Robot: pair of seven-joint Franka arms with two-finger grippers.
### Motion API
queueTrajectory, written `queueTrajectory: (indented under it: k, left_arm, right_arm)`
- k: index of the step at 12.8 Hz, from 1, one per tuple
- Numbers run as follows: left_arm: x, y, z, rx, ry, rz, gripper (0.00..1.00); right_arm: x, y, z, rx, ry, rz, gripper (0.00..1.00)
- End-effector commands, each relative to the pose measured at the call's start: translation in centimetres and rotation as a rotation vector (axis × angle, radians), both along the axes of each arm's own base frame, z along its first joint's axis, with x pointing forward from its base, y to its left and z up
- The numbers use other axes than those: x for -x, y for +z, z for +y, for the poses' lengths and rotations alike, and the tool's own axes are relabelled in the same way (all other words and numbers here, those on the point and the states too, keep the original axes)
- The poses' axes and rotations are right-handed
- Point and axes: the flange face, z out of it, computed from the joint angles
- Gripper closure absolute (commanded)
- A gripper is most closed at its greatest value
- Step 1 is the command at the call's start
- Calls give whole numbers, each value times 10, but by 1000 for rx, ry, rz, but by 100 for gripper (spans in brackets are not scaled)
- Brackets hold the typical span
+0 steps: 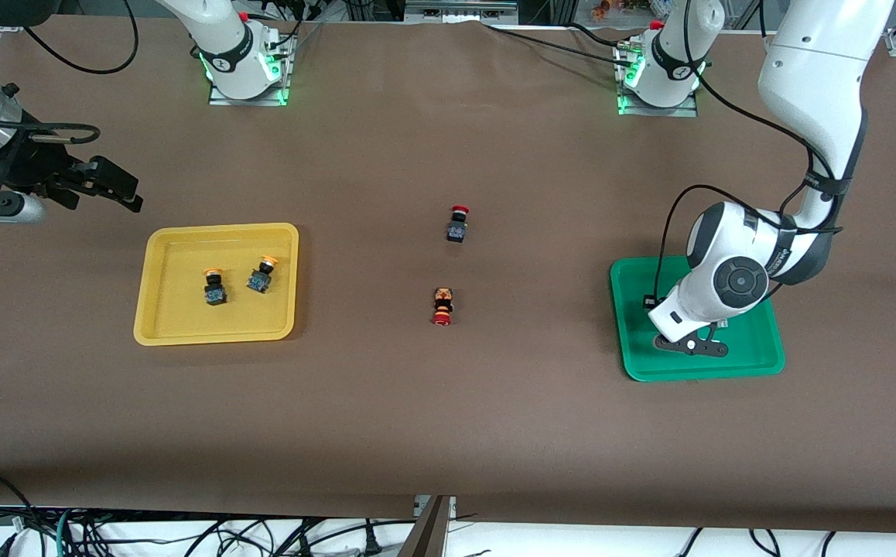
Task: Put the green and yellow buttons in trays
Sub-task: 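Release the green button in the green tray and lift the left gripper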
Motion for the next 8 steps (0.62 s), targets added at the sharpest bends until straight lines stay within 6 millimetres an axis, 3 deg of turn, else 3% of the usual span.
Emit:
queueTrajectory:
  k: [1, 5, 8]
  left_arm:
    - [-8, 57, 11, 62, 68, -19, 0]
    - [-31, 213, 14, 63, 95, -73, 0]
    - [-21, 320, 38, 46, 125, -165, 0]
  right_arm:
    - [-4, 6, -5, 17, 45, -13, 0]
    - [-5, 5, -4, 8, 46, -17, 0]
    - [-9, -1, -5, 5, 44, -17, 0]
